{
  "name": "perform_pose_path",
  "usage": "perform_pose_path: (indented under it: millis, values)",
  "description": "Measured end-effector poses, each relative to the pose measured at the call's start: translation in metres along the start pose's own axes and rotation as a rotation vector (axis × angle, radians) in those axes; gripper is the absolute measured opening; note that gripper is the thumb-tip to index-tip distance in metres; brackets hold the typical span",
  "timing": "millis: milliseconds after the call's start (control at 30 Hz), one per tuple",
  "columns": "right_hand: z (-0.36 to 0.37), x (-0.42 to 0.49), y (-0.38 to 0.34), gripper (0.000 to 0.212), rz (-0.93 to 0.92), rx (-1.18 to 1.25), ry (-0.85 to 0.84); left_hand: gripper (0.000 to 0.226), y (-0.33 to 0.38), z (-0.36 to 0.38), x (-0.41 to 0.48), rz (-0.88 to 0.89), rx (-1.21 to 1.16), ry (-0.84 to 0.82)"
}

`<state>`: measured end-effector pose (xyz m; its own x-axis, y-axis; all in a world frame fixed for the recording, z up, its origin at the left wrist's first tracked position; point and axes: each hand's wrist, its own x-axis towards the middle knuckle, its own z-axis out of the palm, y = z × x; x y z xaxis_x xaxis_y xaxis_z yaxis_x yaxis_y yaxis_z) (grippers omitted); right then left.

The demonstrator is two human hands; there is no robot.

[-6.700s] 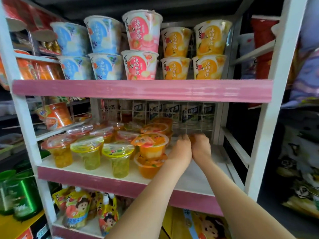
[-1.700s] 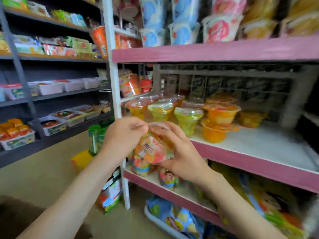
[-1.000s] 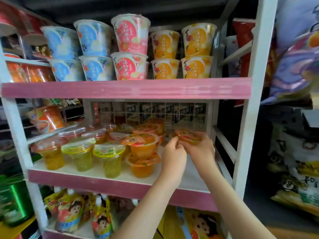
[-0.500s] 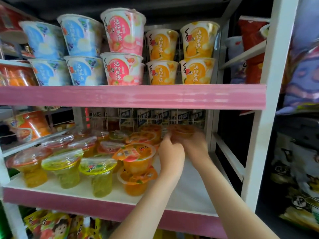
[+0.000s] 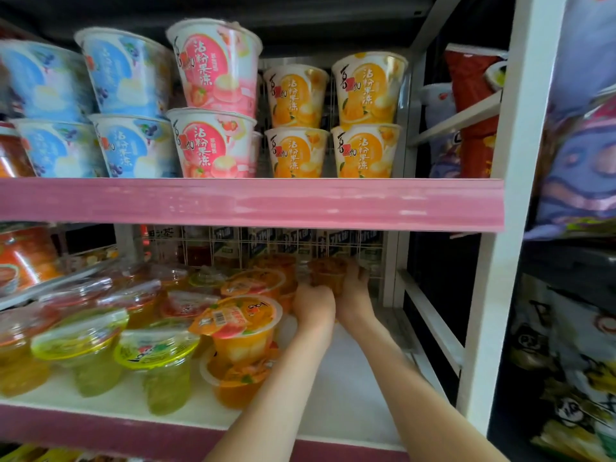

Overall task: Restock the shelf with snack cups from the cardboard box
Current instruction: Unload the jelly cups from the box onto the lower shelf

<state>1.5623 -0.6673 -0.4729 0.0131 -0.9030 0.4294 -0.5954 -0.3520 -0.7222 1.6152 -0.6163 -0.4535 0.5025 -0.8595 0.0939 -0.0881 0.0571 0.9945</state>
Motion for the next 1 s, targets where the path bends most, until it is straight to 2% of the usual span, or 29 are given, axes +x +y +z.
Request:
perform_pose_path:
  millis: [67,167,233,300,433,500,567,700,767,867,933,1000]
  values:
    - [0.0,-0.004,0.001,0.068,0.001,0.025,0.064,0.043,0.005,-0.004,-0.014,0.072,0.144,-0.043]
    - [-0.008,-0.018,0.002,0.052,0.072,-0.164,0.13,0.048,0.012,-0.012,-0.041,0.182,0.279,-0.118]
    - [-0.019,-0.035,-0.005,0.043,-0.002,-0.176,0.177,0.048,0.014,-0.021,-0.059,0.265,0.371,-0.154]
    - [-0.031,-0.064,-0.013,0.039,-0.062,-0.138,0.156,0.047,0.013,-0.037,-0.082,0.381,0.49,-0.152]
    - [-0.046,-0.15,-0.026,0.037,-0.392,-0.084,0.271,0.035,-0.007,-0.1,-0.14,0.747,0.633,-0.198]
    - [-0.038,-0.192,-0.04,0.038,-0.502,-0.034,0.181,0.03,-0.026,-0.148,-0.167,0.824,0.679,-0.214]
    - [-0.017,-0.224,-0.055,0.034,-0.606,0.01,0.062,0.028,-0.053,-0.2,-0.182,0.827,0.715,-0.153]
    - [0.06,-0.272,-0.096,0.023,-0.81,0.125,-0.144,0.028,-0.107,-0.308,-0.194,0.608,0.805,0.097]
    - [0.108,-0.3,-0.129,0.026,-0.887,0.206,-0.257,0.032,-0.135,-0.369,-0.199,0.48,0.814,0.236]
    - [0.183,-0.353,-0.191,0.032,-1.018,0.295,-0.434,0.021,-0.164,-0.461,-0.215,0.201,0.845,0.42]
    - [0.232,-0.394,-0.236,0.032,-1.082,0.28,-0.6,0.013,-0.184,-0.517,-0.223,0.026,0.965,0.532]
    - [0.28,-0.437,-0.277,0.034,-1.111,0.235,-0.794,0.015,-0.214,-0.57,-0.227,-0.107,1.183,0.546]
